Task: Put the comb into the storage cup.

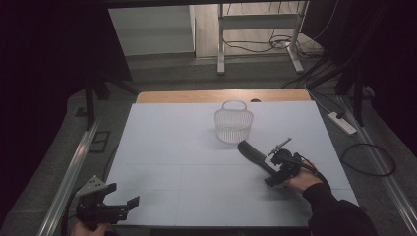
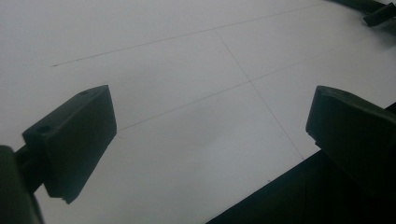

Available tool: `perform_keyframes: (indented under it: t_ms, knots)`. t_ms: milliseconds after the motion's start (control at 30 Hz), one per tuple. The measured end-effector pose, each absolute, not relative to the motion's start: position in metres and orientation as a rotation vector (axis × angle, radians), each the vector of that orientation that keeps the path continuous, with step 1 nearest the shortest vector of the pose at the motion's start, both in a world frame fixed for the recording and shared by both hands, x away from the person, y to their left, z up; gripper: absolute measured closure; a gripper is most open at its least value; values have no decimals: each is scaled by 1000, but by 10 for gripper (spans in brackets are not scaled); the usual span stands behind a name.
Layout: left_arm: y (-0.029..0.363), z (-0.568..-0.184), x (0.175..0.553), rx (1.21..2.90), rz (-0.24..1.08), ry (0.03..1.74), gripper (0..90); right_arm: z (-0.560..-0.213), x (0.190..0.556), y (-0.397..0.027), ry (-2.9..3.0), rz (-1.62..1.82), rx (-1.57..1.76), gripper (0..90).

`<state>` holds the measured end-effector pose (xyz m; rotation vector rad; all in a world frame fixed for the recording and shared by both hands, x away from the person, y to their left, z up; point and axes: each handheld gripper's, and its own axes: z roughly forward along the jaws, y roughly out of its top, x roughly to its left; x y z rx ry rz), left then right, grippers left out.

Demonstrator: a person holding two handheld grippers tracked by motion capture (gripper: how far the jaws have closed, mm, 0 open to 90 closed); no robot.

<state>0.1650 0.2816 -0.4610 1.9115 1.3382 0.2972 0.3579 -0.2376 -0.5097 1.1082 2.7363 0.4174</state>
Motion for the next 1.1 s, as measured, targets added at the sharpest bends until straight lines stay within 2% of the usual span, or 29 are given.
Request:
perform_keyframes:
  t_ms: [267, 333, 367, 533, 567, 600, 633, 700, 1100]
  knots:
    - [282, -461, 165, 1911, 296, 1339, 24, -509, 358, -236, 2736, 396, 1134, 0]
    - [281, -461, 165, 1911, 296, 1340, 24, -508, 358, -235, 2734, 385, 1143, 30]
    - [281, -461, 165, 1912, 296, 1340, 24, -506, 357, -235, 2739, 379, 1146, 79]
    - [281, -461, 165, 1912, 296, 1340, 24, -496, 353, -234, 2761, 404, 1093, 481]
    - [281, -461, 165, 1912, 296, 1340, 24, -496, 353, -234, 2761, 404, 1093, 481]
    - [281, -461, 165, 1914, 298, 1339, 24, -494, 354, -234, 2770, 402, 1084, 625]
    - [281, -461, 165, 1914, 297, 1339, 24, -494, 354, -234, 2774, 395, 1080, 679]
    - [281, -461, 165, 1915, 299, 1339, 25, -494, 354, -233, 2778, 388, 1068, 715]
    - [282, -461, 165, 1903, 303, 1356, 18, -494, 352, -235, 2768, 420, 1063, 722]
